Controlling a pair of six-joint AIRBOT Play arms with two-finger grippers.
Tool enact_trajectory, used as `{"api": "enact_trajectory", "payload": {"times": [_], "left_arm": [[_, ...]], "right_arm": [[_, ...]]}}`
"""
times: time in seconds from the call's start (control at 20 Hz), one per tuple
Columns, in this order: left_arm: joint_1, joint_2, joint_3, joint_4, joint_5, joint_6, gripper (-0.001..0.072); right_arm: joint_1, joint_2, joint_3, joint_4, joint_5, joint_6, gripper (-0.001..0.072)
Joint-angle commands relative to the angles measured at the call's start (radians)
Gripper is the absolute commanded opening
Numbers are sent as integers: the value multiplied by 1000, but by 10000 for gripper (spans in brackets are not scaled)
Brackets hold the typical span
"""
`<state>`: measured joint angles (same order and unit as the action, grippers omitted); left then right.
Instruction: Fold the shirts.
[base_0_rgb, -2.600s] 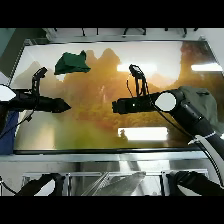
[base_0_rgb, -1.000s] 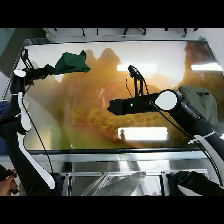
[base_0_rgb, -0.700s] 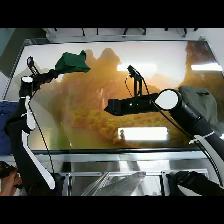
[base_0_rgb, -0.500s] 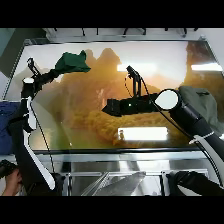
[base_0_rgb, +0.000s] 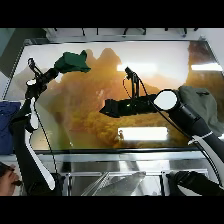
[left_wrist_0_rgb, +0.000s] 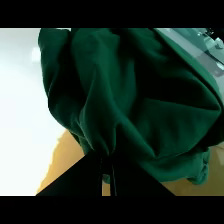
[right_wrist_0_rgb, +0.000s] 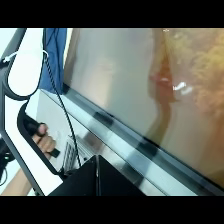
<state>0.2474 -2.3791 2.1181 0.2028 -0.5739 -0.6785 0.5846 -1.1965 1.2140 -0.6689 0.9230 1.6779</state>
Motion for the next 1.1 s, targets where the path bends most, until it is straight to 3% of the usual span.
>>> {"api": "enact_trajectory", "payload": {"times": [0.0, 0.2, 0.35, 0.45, 0.6, 0.75, 0.9, 1.05], "left_arm": [[32, 72, -11, -21, -93, 22, 12], [77, 339, -217, 67, -213, 6, 12], [84, 548, -385, 201, -372, -106, 11], [66, 721, -529, 256, -405, -130, 12], [13, 1030, -782, 373, -386, -246, 13], [-78, 1280, -1019, 383, -405, -352, 13], [-227, 1424, -1197, 383, -415, -435, 14], [-440, 1493, -1315, 382, -318, -476, 14]], "right_arm": [[1, -1, 0, 11, -2, 0, 24], [1, -1, 0, 16, -130, 0, 23], [-1, 0, 0, 49, -181, 1, 23], [-16, 0, 0, 118, -188, -2, 24], [-103, 4, 0, 119, 3, -99, 24], [-265, 22, 0, 91, 180, -191, 23], [-447, 82, 0, -122, 262, -188, 23], [-572, 131, -1, -341, 397, -186, 23]]}}
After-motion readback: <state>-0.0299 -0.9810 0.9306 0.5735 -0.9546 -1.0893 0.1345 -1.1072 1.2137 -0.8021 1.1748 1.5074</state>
